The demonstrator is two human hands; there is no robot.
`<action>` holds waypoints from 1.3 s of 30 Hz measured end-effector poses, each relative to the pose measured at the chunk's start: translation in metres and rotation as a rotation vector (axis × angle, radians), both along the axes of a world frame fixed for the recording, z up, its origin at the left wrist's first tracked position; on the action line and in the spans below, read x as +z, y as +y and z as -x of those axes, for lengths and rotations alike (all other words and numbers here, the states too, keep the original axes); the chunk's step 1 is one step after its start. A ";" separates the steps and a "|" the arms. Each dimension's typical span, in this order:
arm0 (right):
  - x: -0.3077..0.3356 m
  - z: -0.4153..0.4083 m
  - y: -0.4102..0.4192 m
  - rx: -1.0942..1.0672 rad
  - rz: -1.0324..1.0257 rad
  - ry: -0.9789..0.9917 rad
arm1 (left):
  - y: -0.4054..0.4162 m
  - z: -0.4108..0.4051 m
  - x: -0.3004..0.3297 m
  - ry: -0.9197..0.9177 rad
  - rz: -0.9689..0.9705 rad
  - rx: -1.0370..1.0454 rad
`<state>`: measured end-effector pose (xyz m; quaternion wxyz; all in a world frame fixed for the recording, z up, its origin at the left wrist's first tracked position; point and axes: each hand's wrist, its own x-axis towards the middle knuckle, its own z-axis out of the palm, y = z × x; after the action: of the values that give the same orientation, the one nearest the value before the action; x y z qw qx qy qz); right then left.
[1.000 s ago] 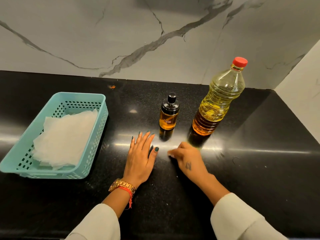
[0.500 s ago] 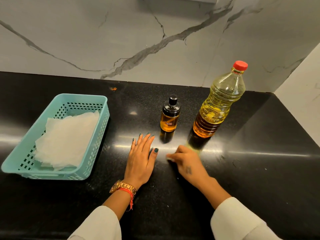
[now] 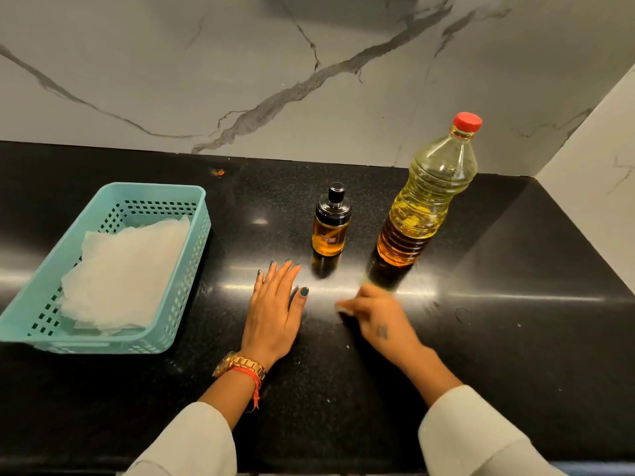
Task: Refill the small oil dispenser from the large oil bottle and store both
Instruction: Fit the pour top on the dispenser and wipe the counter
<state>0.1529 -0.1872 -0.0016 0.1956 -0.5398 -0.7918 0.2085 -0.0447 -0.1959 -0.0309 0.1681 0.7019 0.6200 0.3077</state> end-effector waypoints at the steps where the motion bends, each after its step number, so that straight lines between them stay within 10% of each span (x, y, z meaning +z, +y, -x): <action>1: 0.000 -0.008 0.009 -0.091 -0.027 -0.007 | 0.000 0.000 0.000 0.005 0.004 0.000; 12: 0.000 0.027 -0.019 0.119 -0.034 -0.045 | 0.001 0.000 0.001 0.068 0.028 0.004; 19: -0.004 -0.018 0.016 -0.263 -0.041 -0.035 | 0.000 -0.003 0.004 0.095 0.046 -0.005; 27: -0.004 0.002 -0.027 0.053 -0.017 -0.033 | 0.000 -0.002 0.002 0.118 0.047 0.001; 33: -0.003 -0.027 0.012 -0.250 -0.088 -0.066 | 0.000 -0.004 0.003 0.139 0.047 0.002; 39: -0.003 0.020 -0.009 0.084 -0.060 -0.104 | -0.001 -0.005 0.004 0.172 0.037 0.025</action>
<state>0.1333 -0.1960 -0.0047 0.1616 -0.5099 -0.8288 0.1645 -0.0401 -0.1968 -0.0270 0.1235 0.7147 0.6465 0.2367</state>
